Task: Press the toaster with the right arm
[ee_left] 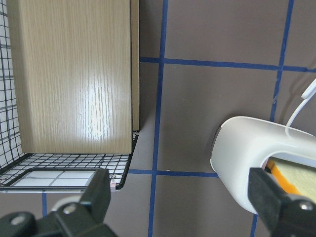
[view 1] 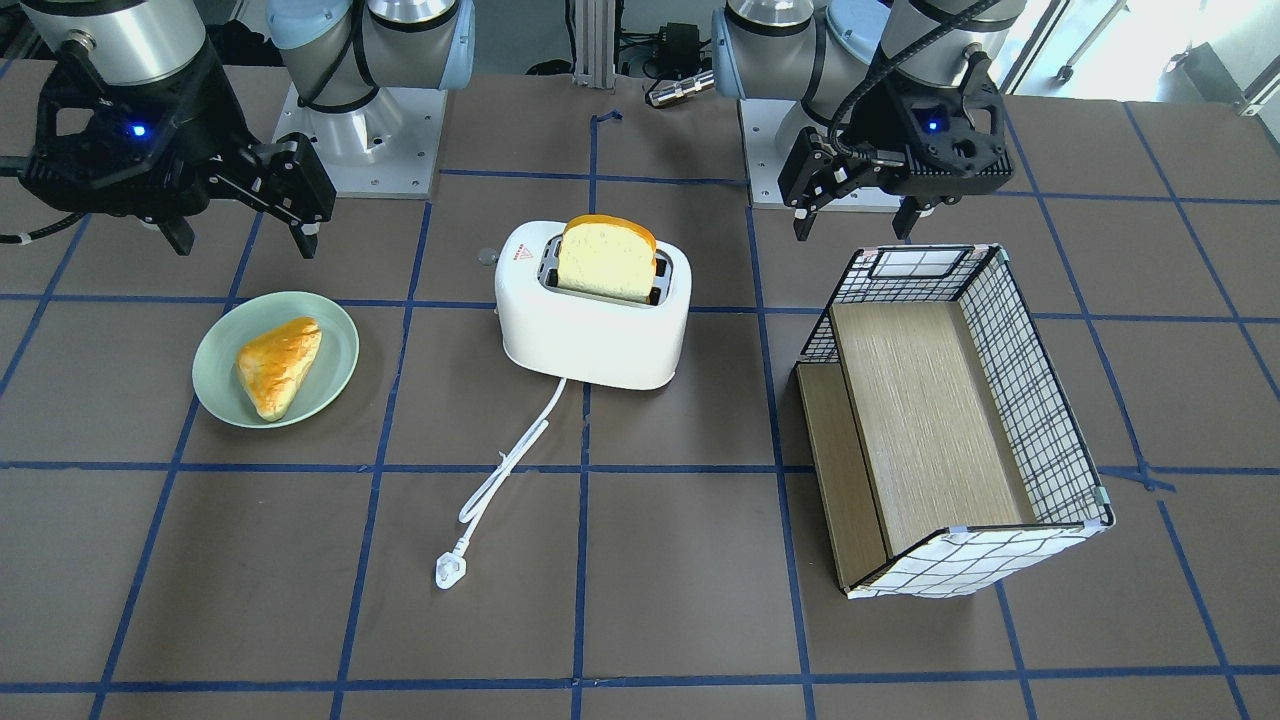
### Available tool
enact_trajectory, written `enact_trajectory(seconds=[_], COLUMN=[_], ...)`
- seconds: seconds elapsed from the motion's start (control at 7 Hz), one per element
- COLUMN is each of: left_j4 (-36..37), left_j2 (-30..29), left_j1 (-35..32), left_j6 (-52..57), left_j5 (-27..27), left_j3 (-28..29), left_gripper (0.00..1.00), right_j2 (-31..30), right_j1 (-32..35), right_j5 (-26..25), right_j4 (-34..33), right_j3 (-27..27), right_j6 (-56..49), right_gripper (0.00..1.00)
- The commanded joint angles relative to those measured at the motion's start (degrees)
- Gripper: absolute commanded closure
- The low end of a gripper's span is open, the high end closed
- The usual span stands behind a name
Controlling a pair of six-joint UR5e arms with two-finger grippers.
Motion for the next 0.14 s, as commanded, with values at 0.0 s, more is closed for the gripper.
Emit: enact_trajectory(seconds=[0.0], left_j4=[0.0], left_j2=[0.0], left_j1=[0.0], left_j6=[0.0], left_j5=[0.0], left_j3=[0.0], left_gripper=[0.00], right_j2=[0.0], right_j1=[0.0], right_j5=[0.6], right_j4=[0.2], right_j3=[0.3], right_j6=[0.2], right_gripper=[0.00])
